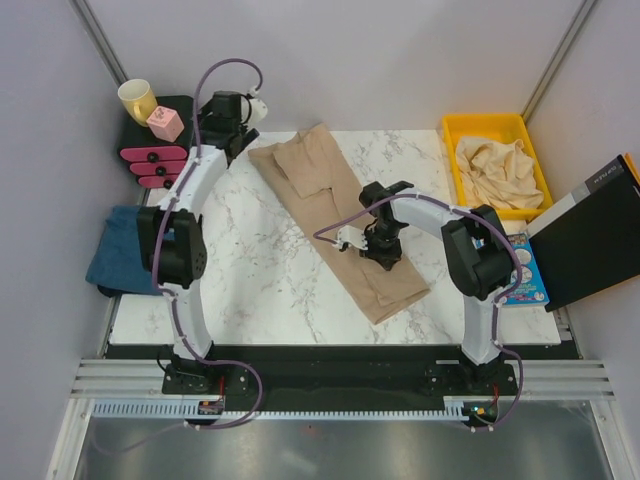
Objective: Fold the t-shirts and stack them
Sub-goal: Fold the tshirt
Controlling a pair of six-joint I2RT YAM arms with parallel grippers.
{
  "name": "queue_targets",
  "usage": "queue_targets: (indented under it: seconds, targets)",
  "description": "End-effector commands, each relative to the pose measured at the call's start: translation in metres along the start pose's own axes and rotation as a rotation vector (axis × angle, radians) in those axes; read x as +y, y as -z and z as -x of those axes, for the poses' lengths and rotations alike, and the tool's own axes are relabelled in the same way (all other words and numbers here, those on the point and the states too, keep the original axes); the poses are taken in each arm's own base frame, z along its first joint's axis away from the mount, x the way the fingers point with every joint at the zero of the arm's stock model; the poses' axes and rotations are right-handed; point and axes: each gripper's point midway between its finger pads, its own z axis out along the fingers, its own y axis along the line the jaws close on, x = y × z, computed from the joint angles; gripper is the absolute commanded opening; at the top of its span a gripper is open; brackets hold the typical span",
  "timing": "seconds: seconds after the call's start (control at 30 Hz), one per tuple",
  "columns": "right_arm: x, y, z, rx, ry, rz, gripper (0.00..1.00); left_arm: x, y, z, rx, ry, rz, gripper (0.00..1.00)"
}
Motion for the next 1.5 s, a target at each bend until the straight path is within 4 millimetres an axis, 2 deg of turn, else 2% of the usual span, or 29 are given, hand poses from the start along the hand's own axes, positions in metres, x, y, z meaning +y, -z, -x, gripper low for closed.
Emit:
queue_targets:
  seconds: [0.0,0.03,0.13,0.2,0.23,0.43,0.53,0.6,0.73,0.8,0.87,0.9,0.93,0.97,1.0,1.03,1.07,1.1,1.13,1.17,1.2,1.23,1.27,1.3,1.33,1.37,1.4,1.47]
  targets:
    - [-0.019,-0.009,0.019,-0.057,-0.015,-0.003,0.0,0.025,0.039,-0.02,0.024,0.157,0.035,0.99]
    - [-0.025,-0.008,0.025,-0.069,-0.013,-0.011,0.0,0.034,0.048,-0.02,0.017,0.172,0.047,0.99]
    - [-0.027,-0.021,0.039,-0.08,-0.015,0.018,0.0,0.048,0.064,-0.017,-0.012,0.208,0.061,0.99]
    - [-0.025,-0.026,0.052,-0.09,0.003,0.026,0.0,0.051,0.07,-0.013,-0.032,0.227,0.058,1.0]
    - [-0.023,-0.031,0.065,-0.092,0.033,0.028,0.0,0.055,0.076,-0.011,-0.046,0.236,0.06,0.99]
    - [-0.001,-0.043,0.131,-0.127,0.163,0.035,0.0,0.046,0.088,-0.013,-0.081,0.227,0.012,0.99]
    - [0.01,-0.044,0.155,-0.146,0.208,0.037,0.0,0.045,0.094,-0.016,-0.087,0.232,0.008,0.99]
    - [0.016,-0.042,0.165,-0.155,0.23,0.037,0.0,0.042,0.098,-0.019,-0.095,0.235,-0.006,0.99]
    - [0.024,-0.024,0.181,-0.19,0.26,0.033,0.13,0.032,0.106,-0.018,-0.125,0.228,-0.053,0.99]
    - [0.025,-0.013,0.181,-0.193,0.272,0.014,0.21,0.024,0.112,-0.02,-0.134,0.21,-0.09,0.99]
    - [0.02,-0.001,0.177,-0.186,0.284,-0.03,0.26,0.004,0.114,-0.021,-0.158,0.17,-0.165,0.99]
    - [0.014,0.014,0.176,-0.205,0.273,-0.067,0.31,0.001,0.121,-0.02,-0.178,0.16,-0.189,1.0]
    - [0.01,0.021,0.174,-0.213,0.254,-0.088,0.34,-0.015,0.127,-0.016,-0.21,0.138,-0.262,1.0]
    - [0.007,0.031,0.172,-0.23,0.21,-0.105,0.37,-0.032,0.13,-0.023,-0.21,0.1,-0.306,1.0]
    - [-0.003,0.05,0.166,-0.266,0.166,-0.144,0.42,-0.037,0.142,-0.022,-0.235,0.082,-0.325,1.0]
    - [-0.007,0.059,0.162,-0.285,0.129,-0.155,0.45,-0.053,0.152,-0.018,-0.271,0.044,-0.379,1.0]
    - [-0.016,0.071,0.15,-0.317,0.031,-0.158,0.48,-0.073,0.157,-0.027,-0.26,0.024,-0.427,1.0]
    - [-0.017,0.084,0.144,-0.347,-0.019,-0.167,0.5,-0.088,0.168,-0.023,-0.297,0.016,-0.492,1.0]
    - [-0.018,0.089,0.135,-0.361,-0.075,-0.154,0.51,-0.106,0.187,-0.031,-0.29,0.012,-0.586,1.0]
    - [-0.018,0.097,0.116,-0.378,-0.177,-0.12,0.53,-0.117,0.198,-0.032,-0.303,0.027,-0.658,0.99]
    - [-0.016,0.098,0.106,-0.384,-0.233,-0.097,0.54,-0.134,0.214,-0.03,-0.328,0.051,-0.765,1.0]
    - [-0.012,0.099,0.095,-0.394,-0.283,-0.057,0.55,-0.15,0.23,-0.039,-0.284,0.082,-0.867,1.0]
    - [-0.001,0.098,0.076,-0.405,-0.353,0.02,0.56,-0.161,0.241,-0.044,-0.268,0.098,-0.95,1.0]
    - [0.005,0.095,0.067,-0.407,-0.381,0.052,0.58,-0.172,0.256,-0.041,-0.282,0.132,-1.039,1.0]
    - [0.007,0.093,0.053,-0.41,-0.417,0.067,0.6,-0.185,0.266,-0.052,-0.234,0.156,-1.11,1.0]
    - [0.022,0.082,0.041,-0.395,-0.427,0.118,0.62,-0.194,0.273,-0.056,-0.216,0.176,-1.156,1.0]
    - [0.027,0.077,0.037,-0.392,-0.436,0.138,0.64,-0.203,0.282,-0.058,-0.204,0.209,-1.212,1.0]
    - [0.038,0.063,0.023,-0.379,-0.482,0.2,0.66,-0.225,0.292,-0.076,-0.144,0.239,-1.29,1.0]
